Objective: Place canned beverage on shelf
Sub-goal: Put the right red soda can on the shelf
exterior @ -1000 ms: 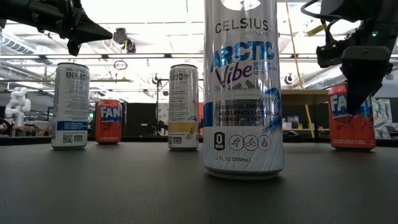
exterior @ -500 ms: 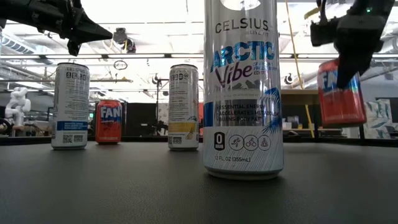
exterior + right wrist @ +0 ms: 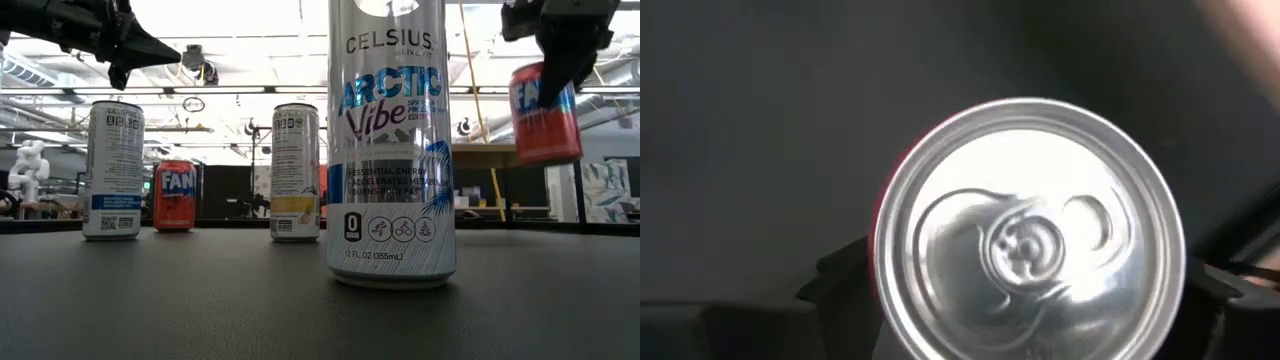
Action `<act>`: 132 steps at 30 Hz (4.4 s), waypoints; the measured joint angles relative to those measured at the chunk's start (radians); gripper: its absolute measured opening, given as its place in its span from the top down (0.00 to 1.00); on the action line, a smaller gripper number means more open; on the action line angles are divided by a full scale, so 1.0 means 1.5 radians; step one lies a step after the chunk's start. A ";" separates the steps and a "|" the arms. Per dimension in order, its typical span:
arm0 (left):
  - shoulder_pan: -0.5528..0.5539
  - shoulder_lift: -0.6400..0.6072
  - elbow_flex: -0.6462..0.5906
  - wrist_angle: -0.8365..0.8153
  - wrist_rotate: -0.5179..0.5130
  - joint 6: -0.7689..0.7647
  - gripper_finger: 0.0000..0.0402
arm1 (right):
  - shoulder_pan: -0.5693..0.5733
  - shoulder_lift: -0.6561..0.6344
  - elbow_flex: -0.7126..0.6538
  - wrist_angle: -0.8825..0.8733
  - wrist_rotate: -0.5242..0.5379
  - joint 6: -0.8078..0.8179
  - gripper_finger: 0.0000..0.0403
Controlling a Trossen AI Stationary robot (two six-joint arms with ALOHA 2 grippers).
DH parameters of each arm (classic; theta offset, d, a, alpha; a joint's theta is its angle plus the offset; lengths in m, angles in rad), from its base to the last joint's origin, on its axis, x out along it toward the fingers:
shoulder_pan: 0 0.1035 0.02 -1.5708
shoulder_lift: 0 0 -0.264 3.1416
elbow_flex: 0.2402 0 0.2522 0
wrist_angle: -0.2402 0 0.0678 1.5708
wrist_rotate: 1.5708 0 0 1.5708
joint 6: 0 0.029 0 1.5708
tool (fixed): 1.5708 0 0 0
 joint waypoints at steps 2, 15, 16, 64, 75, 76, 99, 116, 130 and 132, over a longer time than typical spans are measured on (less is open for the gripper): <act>0.000 0.000 0.000 0.000 0.000 0.000 1.00 | -0.001 0.000 0.022 -0.026 0.018 -0.001 0.22; 0.000 0.000 0.000 0.000 0.000 0.000 1.00 | -0.074 -0.001 0.158 -0.102 0.146 -0.077 0.22; 0.000 0.000 0.000 0.000 0.000 0.000 1.00 | -0.081 -0.001 0.164 -0.102 0.154 -0.088 0.22; 0.000 0.000 0.000 -0.004 0.000 0.001 1.00 | -0.732 0.001 0.098 0.268 -0.109 -0.425 0.22; 0.000 0.000 0.000 -0.026 0.000 0.001 1.00 | -0.777 0.004 0.064 0.342 -0.150 -0.438 0.22; 0.000 0.000 0.000 -0.029 0.000 0.001 1.00 | -0.777 0.005 0.064 0.342 -0.150 -0.440 0.22; 0.000 0.000 0.000 -0.036 0.000 0.001 1.00 | -0.776 0.069 0.064 0.359 -0.150 -0.435 0.22; 0.000 0.000 0.000 -0.037 0.000 -0.017 1.00 | -0.776 0.068 0.064 0.341 -0.152 -0.455 0.22; 0.000 0.000 0.000 -0.037 0.000 -0.017 1.00 | -0.776 0.068 0.064 0.337 -0.152 -0.450 0.22; 0.000 0.000 0.000 -0.037 0.000 -0.017 1.00 | -0.776 0.068 0.064 0.336 -0.165 -0.453 0.22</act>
